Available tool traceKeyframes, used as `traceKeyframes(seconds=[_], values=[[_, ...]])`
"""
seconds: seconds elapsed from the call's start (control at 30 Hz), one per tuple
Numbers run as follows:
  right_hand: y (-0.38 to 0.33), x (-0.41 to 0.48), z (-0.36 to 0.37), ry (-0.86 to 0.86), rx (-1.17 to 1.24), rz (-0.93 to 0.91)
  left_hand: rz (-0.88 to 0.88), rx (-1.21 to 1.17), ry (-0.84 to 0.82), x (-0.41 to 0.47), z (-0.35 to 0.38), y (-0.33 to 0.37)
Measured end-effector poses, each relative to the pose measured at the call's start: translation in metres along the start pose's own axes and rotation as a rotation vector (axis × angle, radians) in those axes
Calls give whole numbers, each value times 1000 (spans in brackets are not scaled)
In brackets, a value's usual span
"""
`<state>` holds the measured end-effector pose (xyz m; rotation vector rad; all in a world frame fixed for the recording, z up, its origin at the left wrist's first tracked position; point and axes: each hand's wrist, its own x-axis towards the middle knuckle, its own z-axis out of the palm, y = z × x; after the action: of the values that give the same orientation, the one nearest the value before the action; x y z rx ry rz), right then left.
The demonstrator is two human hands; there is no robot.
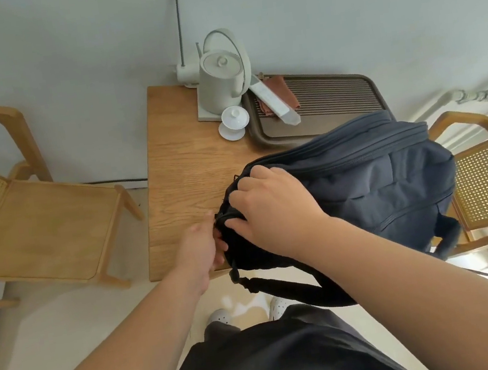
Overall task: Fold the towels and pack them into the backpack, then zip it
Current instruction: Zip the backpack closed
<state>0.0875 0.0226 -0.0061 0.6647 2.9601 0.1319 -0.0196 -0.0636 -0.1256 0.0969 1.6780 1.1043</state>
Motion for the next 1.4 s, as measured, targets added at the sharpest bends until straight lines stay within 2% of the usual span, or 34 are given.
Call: traceKeyframes(seconds=[0.07, 0.13, 0.27, 0.4, 0.5, 0.7, 0.8, 0.97, 1.1, 1.17, 1.3, 1.4], values=[[7, -4, -19, 108, 2, 42, -28, -4, 3, -14, 7, 1], [30, -9, -30, 103, -86, 172, -43, 1, -16, -24, 12, 5], [77, -23, -37, -186, -124, 490, -92, -47, -133, -24, 24, 15], [71, -32, -22, -322, -108, 504, -126, -190, -69, -7, 38, 30], [59, -32, -5, -247, -77, 510, -28, -188, -35, 0, 41, 47], [53, -10, 12, 128, 59, 614, 126, -185, 52, 9, 22, 82], [39, 14, 7, 200, 161, 583, 161, -213, 124, 15, 4, 93], [28, 40, 5, 218, 204, 347, 212, -305, 272, 30, -35, 103], [38, 41, 6, 160, 212, 239, 241, -128, 315, 30, -51, 103], [44, 39, 5, 192, 221, 215, 275, -8, 351, 26, -53, 100], [57, 34, -4, 297, 262, 195, 357, 210, 548, 7, -45, 105], [73, 26, -19, 325, 347, 198, 496, 281, 574, -14, -23, 120]])
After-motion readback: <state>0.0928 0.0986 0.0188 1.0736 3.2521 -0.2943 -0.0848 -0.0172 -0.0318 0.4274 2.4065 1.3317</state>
